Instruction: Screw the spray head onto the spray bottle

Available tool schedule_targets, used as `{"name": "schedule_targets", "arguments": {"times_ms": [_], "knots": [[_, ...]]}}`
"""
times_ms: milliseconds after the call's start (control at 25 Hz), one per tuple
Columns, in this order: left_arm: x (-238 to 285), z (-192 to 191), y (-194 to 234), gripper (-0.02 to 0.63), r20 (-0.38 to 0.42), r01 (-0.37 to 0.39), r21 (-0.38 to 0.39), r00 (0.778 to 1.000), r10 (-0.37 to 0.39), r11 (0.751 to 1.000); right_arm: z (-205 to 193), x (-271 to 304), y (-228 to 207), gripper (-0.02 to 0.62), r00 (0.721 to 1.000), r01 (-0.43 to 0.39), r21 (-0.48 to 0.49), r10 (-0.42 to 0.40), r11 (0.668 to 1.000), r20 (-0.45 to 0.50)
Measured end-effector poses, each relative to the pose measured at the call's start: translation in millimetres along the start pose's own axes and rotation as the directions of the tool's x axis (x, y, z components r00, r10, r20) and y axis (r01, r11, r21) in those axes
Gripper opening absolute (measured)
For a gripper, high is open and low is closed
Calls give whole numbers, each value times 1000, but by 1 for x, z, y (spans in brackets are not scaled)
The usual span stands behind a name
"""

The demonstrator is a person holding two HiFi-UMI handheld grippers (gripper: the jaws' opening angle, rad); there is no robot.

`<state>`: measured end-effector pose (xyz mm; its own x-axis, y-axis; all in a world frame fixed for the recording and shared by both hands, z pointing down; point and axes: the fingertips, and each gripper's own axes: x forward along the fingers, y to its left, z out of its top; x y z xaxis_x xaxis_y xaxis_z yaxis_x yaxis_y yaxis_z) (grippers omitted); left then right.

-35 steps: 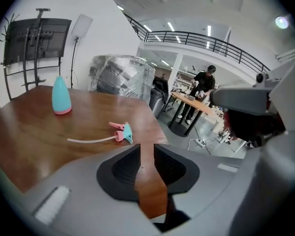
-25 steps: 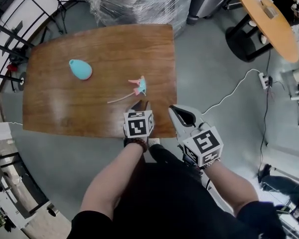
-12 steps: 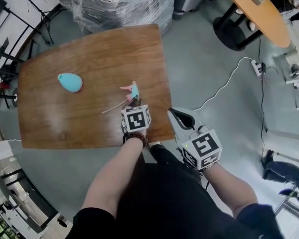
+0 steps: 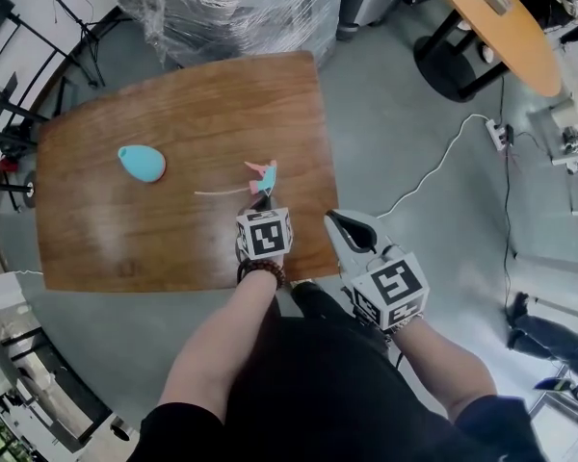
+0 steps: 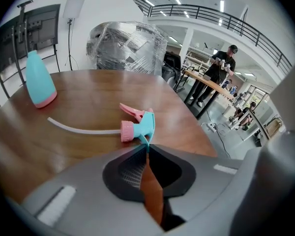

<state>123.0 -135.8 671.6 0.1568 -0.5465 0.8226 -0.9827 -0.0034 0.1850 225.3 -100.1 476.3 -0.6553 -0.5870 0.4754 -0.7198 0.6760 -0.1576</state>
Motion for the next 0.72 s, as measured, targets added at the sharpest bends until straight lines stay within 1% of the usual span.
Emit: {"name": "schedule_targets", "arguments": {"times_ms": [360, 560, 720], "knots": [[-15, 14, 3, 22, 26, 65, 21, 997, -66, 998, 9, 7, 2, -9, 1000, -9, -27, 9, 1000, 5], [-31, 27, 11, 21, 39, 92, 40, 995, -93, 995, 14, 10, 2, -9, 999, -33, -48, 34, 998, 6], [-46, 36, 14, 20, 57, 123, 55, 990, -126, 991, 16, 13, 1, -9, 998, -58, -85, 58, 995, 5]]}}
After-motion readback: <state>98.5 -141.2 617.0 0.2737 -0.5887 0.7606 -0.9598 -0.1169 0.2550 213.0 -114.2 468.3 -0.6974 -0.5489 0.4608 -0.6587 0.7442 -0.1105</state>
